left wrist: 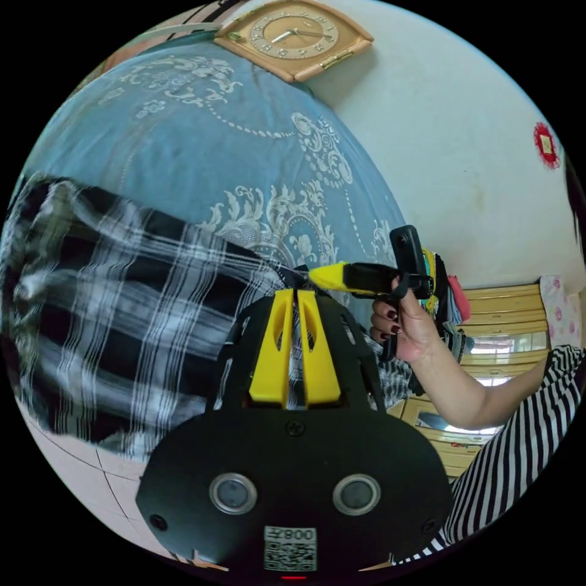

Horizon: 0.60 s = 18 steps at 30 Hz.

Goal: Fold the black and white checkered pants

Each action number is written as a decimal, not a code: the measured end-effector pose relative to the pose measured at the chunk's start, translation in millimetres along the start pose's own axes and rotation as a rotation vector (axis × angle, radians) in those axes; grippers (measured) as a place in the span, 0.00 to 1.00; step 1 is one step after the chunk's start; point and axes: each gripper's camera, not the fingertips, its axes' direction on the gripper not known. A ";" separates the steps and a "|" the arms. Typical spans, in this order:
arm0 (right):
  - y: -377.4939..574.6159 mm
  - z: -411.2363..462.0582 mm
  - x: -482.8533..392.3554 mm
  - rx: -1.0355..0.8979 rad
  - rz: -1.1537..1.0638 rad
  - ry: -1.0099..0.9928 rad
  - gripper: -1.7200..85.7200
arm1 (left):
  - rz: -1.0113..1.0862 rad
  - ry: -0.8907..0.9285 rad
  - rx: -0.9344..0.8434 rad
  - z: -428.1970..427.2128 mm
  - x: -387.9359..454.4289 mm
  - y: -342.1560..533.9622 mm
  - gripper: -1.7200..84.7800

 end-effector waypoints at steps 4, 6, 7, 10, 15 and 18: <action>-4.8 28.3 -0.3 -0.065 -0.004 0.169 0.02 | -0.065 -0.147 0.048 -42.9 -2.7 35.7 0.03; -4.6 31.9 -7.5 -0.045 -0.031 0.186 0.02 | -0.138 -0.319 0.089 -74.8 -13.3 54.4 0.03; -3.9 35.8 -14.6 -0.041 -0.052 0.206 0.02 | -0.161 -0.358 0.096 -81.6 -16.8 57.9 0.03; 0.9 52.6 -34.5 -0.048 -0.110 0.248 0.03 | -0.251 -0.515 0.136 -109.4 -29.5 69.7 0.04; 8.4 81.3 -59.1 -0.042 -0.185 0.288 0.05 | -0.282 -0.599 0.214 -133.1 -19.0 91.3 0.07; -4.8 112.5 -76.2 -0.078 -0.254 0.324 0.09 | -0.325 -0.565 0.140 -120.6 -23.0 101.4 0.10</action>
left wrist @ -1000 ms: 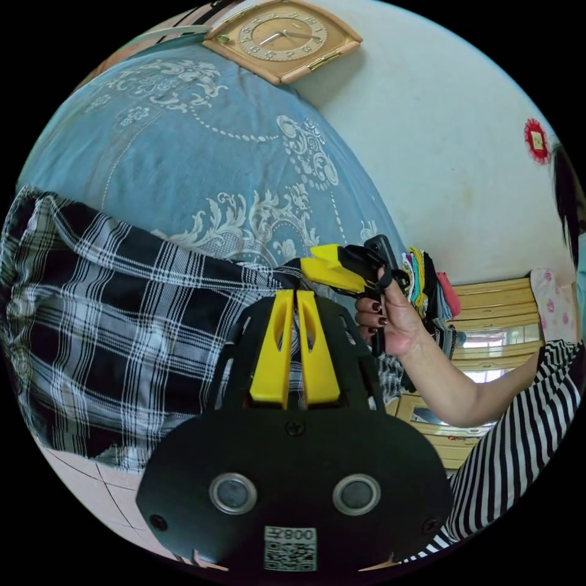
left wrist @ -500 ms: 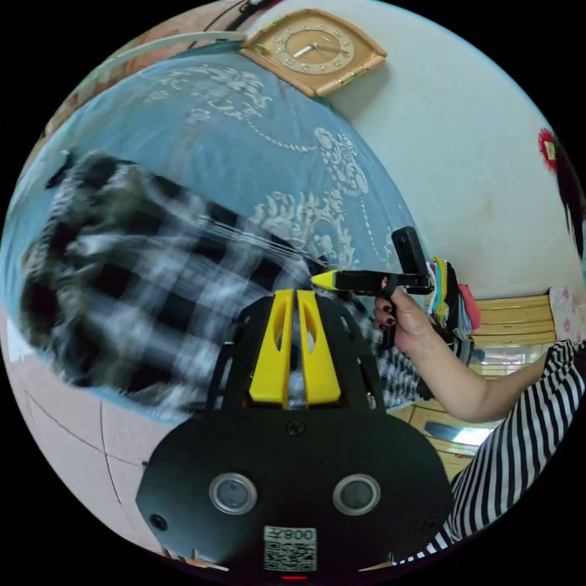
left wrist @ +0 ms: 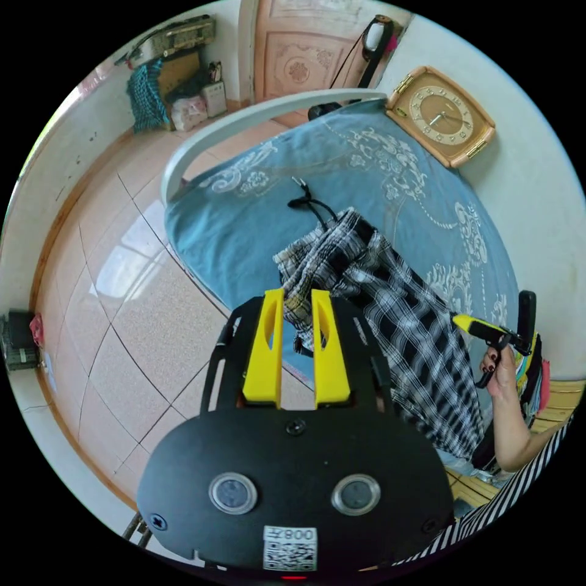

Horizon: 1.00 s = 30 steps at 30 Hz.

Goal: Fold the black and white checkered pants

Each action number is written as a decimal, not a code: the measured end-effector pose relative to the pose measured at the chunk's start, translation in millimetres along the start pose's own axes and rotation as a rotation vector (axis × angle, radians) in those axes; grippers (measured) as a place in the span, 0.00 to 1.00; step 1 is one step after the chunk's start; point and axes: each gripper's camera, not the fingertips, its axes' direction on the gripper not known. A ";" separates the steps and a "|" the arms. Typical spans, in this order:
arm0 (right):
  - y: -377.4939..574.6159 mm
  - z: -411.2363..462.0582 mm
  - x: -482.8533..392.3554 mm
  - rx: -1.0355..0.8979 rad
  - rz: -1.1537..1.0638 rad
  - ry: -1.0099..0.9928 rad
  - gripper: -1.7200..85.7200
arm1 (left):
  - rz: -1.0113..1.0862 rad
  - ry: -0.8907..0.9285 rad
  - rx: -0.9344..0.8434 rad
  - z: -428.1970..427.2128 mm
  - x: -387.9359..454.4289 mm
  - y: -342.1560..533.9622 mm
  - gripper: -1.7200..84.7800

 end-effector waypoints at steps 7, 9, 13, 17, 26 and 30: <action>-84.6 80.3 -63.3 -0.088 -0.248 0.177 0.11 | -0.014 0.019 -0.055 17.7 4.6 17.9 0.09; -99.4 101.8 -79.8 -0.116 -0.294 0.213 0.12 | 0.007 0.028 -0.043 19.3 7.7 22.4 0.07; -117.3 141.8 -113.1 -0.166 -0.382 0.341 0.08 | 0.028 0.048 -0.022 22.1 11.0 29.1 0.05; -120.1 136.4 -126.3 -0.121 -0.394 0.359 0.04 | 0.053 0.076 0.056 20.9 15.3 34.3 0.04; -135.0 139.5 -142.5 -0.141 -0.346 0.361 0.04 | 0.067 -0.023 0.077 93.8 26.3 13.1 0.04; -137.4 118.6 -148.9 -0.092 -0.307 0.295 0.06 | 0.059 0.001 0.089 123.0 29.2 11.6 0.05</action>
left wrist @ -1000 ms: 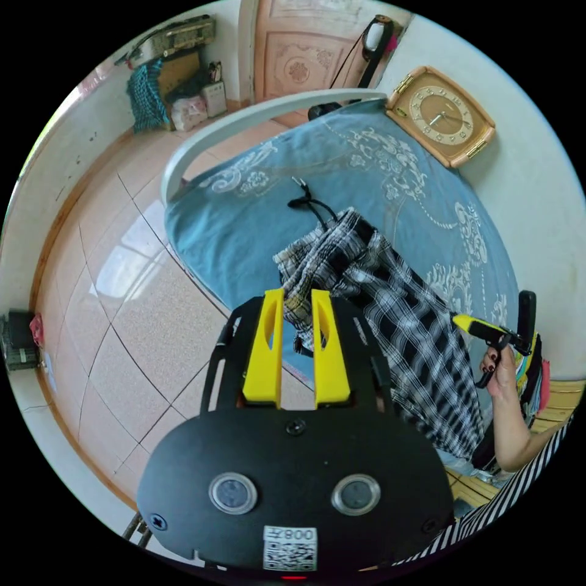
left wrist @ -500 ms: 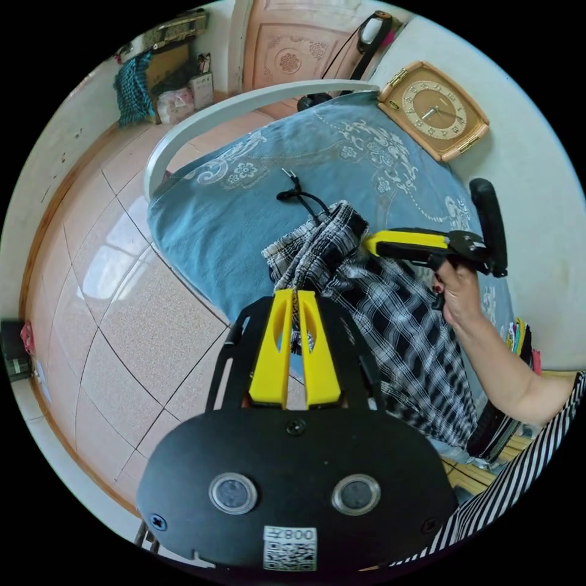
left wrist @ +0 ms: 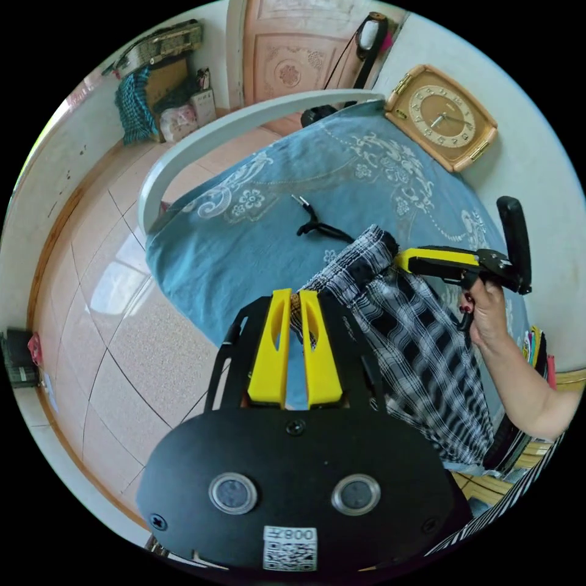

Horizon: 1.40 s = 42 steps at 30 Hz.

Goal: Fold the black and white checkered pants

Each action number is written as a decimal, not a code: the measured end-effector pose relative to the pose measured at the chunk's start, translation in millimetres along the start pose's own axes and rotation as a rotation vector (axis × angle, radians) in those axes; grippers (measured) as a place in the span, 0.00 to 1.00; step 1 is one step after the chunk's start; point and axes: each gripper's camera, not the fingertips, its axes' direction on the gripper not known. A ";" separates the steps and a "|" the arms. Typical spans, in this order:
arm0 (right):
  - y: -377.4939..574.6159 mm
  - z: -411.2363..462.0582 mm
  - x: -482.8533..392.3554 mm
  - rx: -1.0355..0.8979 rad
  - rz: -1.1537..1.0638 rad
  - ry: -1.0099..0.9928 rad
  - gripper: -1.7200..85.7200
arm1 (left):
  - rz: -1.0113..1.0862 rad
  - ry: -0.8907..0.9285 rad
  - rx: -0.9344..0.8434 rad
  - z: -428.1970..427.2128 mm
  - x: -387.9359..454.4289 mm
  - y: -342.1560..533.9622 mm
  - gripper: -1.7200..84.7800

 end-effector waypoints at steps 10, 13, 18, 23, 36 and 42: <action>52.4 -92.5 -27.1 0.164 0.109 -0.089 0.08 | 0.118 0.018 0.015 80.7 50.7 8.8 0.03; 87.6 -105.2 -40.8 0.113 0.120 -0.119 0.08 | 0.175 -0.089 -0.101 141.3 64.1 -0.2 0.03; 159.2 -132.8 -61.9 0.026 0.238 -0.134 0.07 | 0.141 -0.021 -0.063 190.7 79.8 -4.2 0.02; 236.0 -169.2 -100.7 -0.069 0.394 -0.178 0.06 | 0.234 0.118 -0.173 255.1 119.2 7.6 0.02; 288.7 -221.2 -168.4 -0.025 0.506 -0.146 0.02 | 0.447 0.097 -0.505 468.1 199.3 -9.7 0.02; 329.3 -274.1 -175.9 0.160 0.689 -0.255 0.03 | 0.657 -0.045 -0.677 571.0 264.4 -4.5 0.02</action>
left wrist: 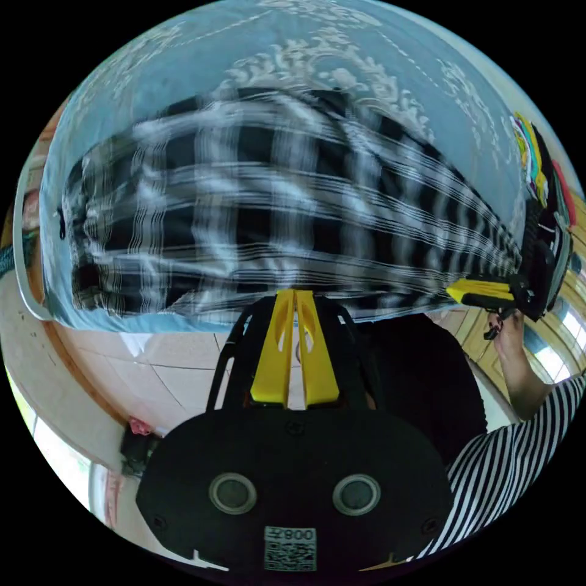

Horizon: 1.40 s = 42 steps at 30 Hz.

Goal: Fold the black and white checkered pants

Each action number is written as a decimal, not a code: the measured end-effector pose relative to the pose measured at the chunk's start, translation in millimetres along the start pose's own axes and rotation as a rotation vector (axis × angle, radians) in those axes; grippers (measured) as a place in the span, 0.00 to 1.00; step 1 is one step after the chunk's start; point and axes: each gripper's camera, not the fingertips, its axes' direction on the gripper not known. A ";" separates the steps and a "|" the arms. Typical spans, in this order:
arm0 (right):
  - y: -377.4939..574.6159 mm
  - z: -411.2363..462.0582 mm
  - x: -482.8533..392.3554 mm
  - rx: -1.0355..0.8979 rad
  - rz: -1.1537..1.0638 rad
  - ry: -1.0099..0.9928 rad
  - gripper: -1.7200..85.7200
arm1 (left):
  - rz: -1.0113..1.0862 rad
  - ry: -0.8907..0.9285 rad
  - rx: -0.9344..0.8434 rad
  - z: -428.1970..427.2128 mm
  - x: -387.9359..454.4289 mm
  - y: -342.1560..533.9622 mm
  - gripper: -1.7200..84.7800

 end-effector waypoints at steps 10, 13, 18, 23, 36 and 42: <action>237.1 -168.4 58.4 0.628 0.798 0.075 0.13 | 0.832 0.212 -0.032 75.6 188.7 -178.5 0.08; 292.4 -194.6 54.4 0.773 0.917 0.120 0.15 | 1.118 0.237 -0.056 112.1 265.9 -221.9 0.10; 319.6 -215.5 54.3 0.876 0.931 0.134 0.15 | 1.428 0.116 -0.071 178.7 360.5 -270.3 0.14; 313.9 -217.0 49.8 0.854 0.913 0.106 0.14 | 1.502 -0.050 -0.173 245.9 392.9 -304.5 0.13; 329.6 -228.7 28.0 0.828 0.888 0.080 0.07 | 1.516 0.046 -0.225 305.9 372.0 -356.5 0.05; 346.7 -242.8 1.7 0.915 0.773 0.018 0.06 | 1.548 0.163 -0.204 286.9 349.6 -364.6 0.05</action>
